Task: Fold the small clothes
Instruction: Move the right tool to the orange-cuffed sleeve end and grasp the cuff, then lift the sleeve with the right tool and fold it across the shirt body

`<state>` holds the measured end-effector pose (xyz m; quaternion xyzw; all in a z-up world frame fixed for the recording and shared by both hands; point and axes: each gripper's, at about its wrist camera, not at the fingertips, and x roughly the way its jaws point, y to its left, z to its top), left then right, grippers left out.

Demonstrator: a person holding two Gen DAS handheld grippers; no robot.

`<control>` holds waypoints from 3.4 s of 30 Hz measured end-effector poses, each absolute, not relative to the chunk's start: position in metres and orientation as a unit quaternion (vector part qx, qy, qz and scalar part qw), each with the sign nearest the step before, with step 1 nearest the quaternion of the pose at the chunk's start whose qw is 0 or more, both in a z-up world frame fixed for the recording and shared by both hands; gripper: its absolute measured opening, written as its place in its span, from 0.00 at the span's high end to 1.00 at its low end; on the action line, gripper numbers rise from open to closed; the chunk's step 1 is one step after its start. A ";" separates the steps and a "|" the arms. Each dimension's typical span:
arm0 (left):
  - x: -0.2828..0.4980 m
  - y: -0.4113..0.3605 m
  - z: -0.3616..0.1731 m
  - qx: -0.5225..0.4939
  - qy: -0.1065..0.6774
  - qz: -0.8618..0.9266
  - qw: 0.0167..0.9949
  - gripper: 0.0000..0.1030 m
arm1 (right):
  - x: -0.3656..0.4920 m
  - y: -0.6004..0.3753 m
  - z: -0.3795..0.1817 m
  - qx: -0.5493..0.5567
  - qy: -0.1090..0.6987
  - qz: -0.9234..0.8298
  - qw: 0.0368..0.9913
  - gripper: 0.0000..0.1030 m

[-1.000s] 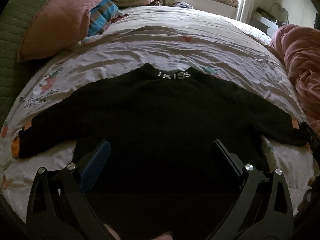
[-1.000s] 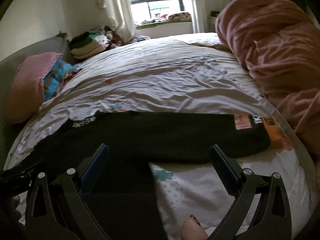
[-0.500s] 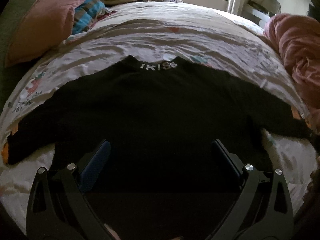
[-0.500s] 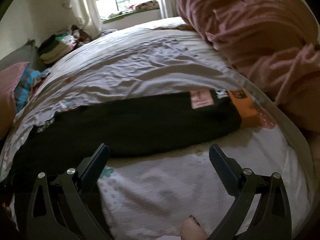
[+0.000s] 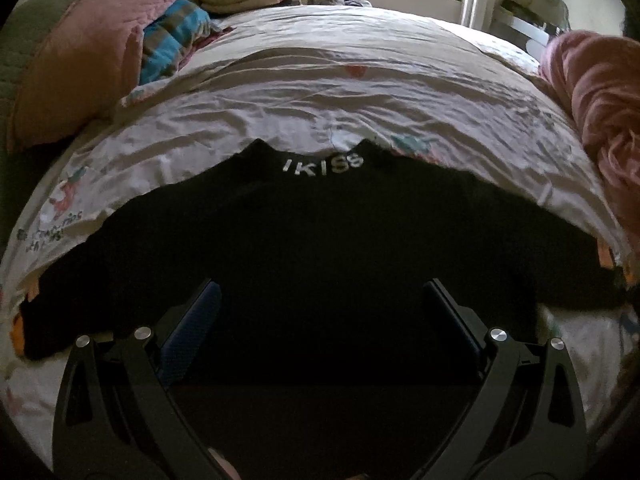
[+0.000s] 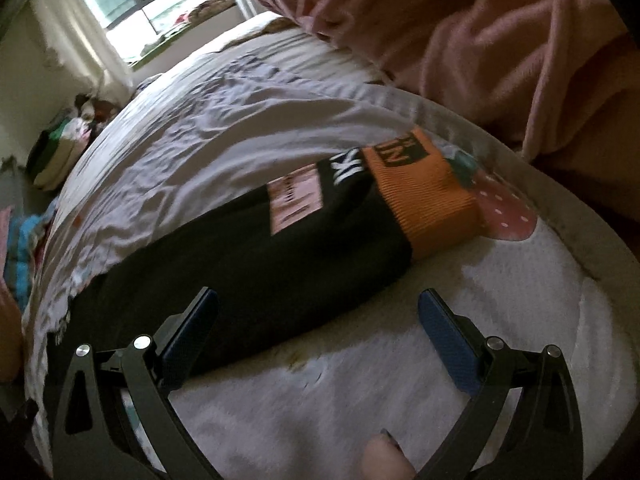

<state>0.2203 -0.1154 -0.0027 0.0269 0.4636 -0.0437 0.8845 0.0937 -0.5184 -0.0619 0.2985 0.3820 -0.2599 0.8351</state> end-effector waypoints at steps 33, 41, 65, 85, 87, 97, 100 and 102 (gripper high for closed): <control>0.230 -0.043 -0.017 -0.037 0.449 -0.080 0.889 0.09 | 0.129 -0.427 0.035 0.218 0.235 -0.191 0.928 0.88; 0.229 -0.015 -0.004 -0.097 0.440 -0.102 0.887 0.09 | 0.143 -0.367 0.057 0.185 0.232 -0.131 0.946 0.88; 0.235 0.042 -0.003 -0.253 0.443 -0.166 0.844 0.09 | 0.186 -0.202 0.031 0.111 0.286 0.039 0.951 0.88; 0.245 0.051 -0.049 -0.340 0.493 -0.204 0.774 0.09 | 0.176 -0.127 -0.017 0.072 0.357 0.163 0.917 0.54; 0.244 0.051 -0.054 -0.348 0.498 -0.209 0.766 0.09 | 0.168 -0.127 -0.016 0.071 0.362 0.181 0.912 0.53; 0.225 0.038 -0.073 -0.321 0.525 -0.197 0.763 0.34 | 0.155 -0.186 -0.007 0.095 0.357 0.120 0.921 0.48; 0.222 0.024 -0.080 -0.301 0.534 -0.197 0.765 0.44 | 0.152 -0.207 -0.006 0.108 0.353 0.099 0.924 0.48; 0.220 0.016 -0.082 -0.275 0.533 -0.183 0.779 0.52 | 0.150 -0.218 -0.005 0.113 0.350 0.087 0.926 0.48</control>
